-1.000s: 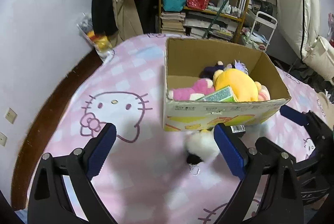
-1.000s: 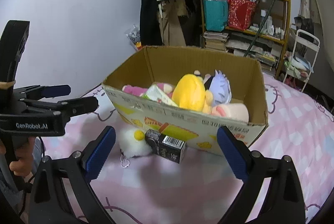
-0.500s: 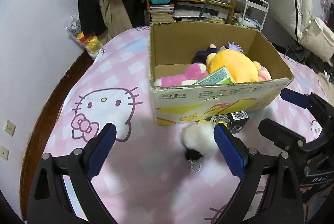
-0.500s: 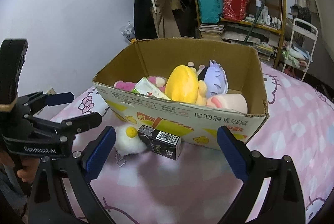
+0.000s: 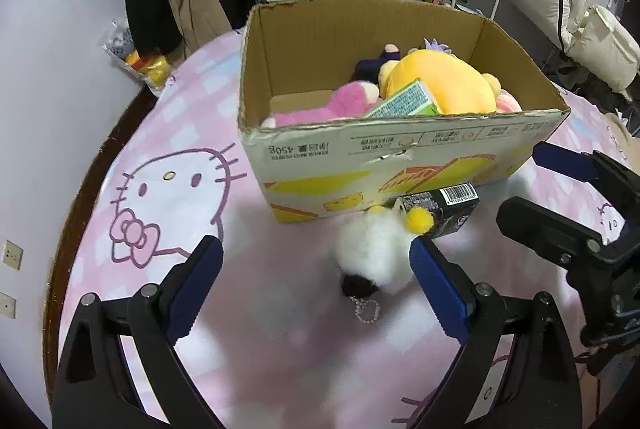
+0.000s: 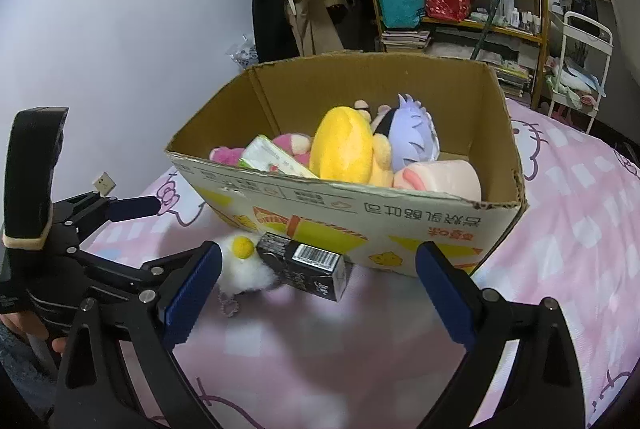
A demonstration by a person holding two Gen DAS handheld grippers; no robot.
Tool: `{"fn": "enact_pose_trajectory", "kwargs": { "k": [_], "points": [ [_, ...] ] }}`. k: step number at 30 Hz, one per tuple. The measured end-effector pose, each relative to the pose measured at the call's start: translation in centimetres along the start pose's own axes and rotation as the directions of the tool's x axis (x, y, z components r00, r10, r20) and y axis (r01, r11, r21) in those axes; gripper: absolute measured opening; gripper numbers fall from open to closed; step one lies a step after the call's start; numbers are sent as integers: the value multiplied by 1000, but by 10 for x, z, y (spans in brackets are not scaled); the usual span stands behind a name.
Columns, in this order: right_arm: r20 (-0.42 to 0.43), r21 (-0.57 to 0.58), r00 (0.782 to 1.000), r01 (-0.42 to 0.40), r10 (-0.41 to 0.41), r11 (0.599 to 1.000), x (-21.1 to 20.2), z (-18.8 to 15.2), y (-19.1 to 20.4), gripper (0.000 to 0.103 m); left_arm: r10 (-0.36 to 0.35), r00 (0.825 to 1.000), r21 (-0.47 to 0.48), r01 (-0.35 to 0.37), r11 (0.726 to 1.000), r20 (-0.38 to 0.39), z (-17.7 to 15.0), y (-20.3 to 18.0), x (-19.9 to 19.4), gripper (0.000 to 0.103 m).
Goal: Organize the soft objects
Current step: 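Move the left tool to the white pompom keychain while the right tool approaches the black box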
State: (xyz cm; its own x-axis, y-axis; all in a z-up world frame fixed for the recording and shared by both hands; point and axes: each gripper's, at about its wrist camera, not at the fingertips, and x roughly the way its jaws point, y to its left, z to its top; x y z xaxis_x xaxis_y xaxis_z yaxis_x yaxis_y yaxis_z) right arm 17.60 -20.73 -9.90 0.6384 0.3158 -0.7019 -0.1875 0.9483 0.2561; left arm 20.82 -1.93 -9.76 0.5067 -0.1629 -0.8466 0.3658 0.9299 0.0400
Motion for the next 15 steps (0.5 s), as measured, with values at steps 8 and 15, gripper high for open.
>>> {"fn": "enact_pose_trajectory", "kwargs": {
  "k": [8, 15],
  "points": [
    [-30, 9, 1000, 2, -2, 1000, 10, 0, -1, 102, -15, 999, 16, 16, 1000, -36, 1, -4, 14, 93],
    [-59, 42, 998, 3, -1, 999, 21, 0, -4, 102, -33, 997, 35, 36, 999, -73, 2, -9, 29, 93]
  ]
}}
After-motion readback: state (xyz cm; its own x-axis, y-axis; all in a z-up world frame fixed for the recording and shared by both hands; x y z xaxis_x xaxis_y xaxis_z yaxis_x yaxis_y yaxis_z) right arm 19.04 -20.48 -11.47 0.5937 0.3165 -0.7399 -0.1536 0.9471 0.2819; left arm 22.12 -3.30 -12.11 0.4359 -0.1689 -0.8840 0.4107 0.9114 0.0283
